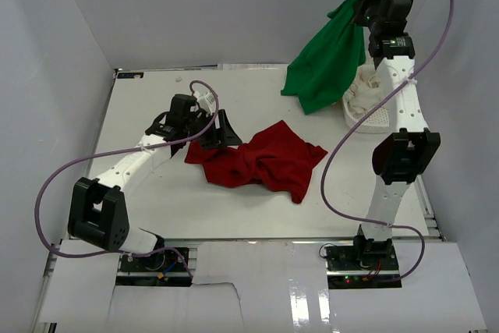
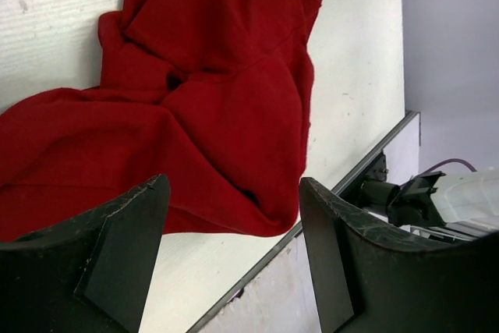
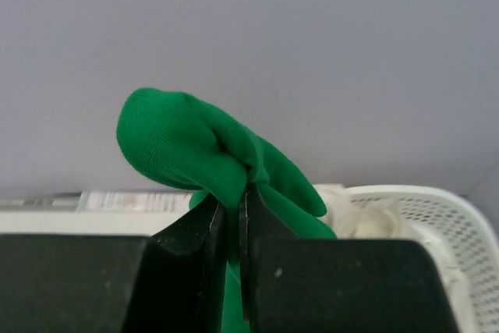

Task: Fold and stack the t-shirts

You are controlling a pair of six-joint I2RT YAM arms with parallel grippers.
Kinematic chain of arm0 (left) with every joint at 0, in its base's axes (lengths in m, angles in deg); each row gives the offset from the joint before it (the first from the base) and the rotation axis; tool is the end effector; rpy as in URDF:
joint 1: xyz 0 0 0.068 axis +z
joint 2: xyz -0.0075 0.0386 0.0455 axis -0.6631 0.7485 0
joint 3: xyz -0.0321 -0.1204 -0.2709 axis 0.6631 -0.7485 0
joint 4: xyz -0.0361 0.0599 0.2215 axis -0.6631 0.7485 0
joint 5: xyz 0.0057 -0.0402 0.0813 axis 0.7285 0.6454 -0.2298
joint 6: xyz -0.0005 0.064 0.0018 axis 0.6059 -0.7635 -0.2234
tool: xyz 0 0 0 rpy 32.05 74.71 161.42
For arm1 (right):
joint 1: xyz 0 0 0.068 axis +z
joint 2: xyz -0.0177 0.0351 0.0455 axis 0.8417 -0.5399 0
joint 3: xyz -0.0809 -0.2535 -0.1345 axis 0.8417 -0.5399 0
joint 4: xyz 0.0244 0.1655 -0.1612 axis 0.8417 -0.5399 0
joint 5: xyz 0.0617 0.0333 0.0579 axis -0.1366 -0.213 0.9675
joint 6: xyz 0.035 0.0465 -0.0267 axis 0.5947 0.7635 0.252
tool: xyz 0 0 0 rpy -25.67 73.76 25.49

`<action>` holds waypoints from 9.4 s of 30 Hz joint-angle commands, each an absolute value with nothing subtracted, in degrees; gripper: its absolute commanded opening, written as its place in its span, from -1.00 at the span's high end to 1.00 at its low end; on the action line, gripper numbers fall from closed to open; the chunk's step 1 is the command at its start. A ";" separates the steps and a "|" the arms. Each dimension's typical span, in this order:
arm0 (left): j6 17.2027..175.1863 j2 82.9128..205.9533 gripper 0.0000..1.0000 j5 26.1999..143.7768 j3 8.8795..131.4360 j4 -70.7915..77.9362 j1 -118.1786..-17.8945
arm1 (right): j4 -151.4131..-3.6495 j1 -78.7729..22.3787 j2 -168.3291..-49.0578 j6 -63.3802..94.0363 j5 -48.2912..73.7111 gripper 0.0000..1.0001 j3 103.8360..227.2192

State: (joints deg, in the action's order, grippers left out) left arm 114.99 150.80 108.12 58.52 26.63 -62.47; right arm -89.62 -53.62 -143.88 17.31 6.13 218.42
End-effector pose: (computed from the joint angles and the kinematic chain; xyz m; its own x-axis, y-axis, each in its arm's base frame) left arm 0.2573 -0.1262 0.3010 -0.8776 -0.1264 -0.4624 0.2569 0.6903 -0.6764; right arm 0.4669 0.0311 0.4767 -0.0200 0.1519 -0.9882 -0.0809 0.9849 0.1530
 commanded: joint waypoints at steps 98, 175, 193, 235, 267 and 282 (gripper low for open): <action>127.24 159.82 -0.56 102.21 69.00 34.50 -11.74 | -110.60 14.31 -163.75 -16.97 -23.58 -0.54 210.66; 121.44 140.39 -0.57 102.12 47.73 22.11 -45.66 | -106.55 -12.59 -122.65 12.37 -12.86 0.85 182.72; 120.91 146.90 -0.57 98.17 53.53 23.52 -53.84 | -113.94 -8.90 -107.07 25.82 13.50 0.85 153.27; 100.18 133.12 -0.58 81.85 57.05 30.02 -90.04 | -118.86 -26.19 -97.04 28.65 4.25 -0.13 150.44; 104.56 152.61 -0.76 95.53 68.74 30.11 -68.17 | -114.45 22.63 -84.37 41.11 -28.82 -0.08 130.65; 105.36 151.91 -0.77 96.50 67.95 29.41 -65.97 | -123.43 30.30 -105.55 43.05 -43.97 -0.01 140.07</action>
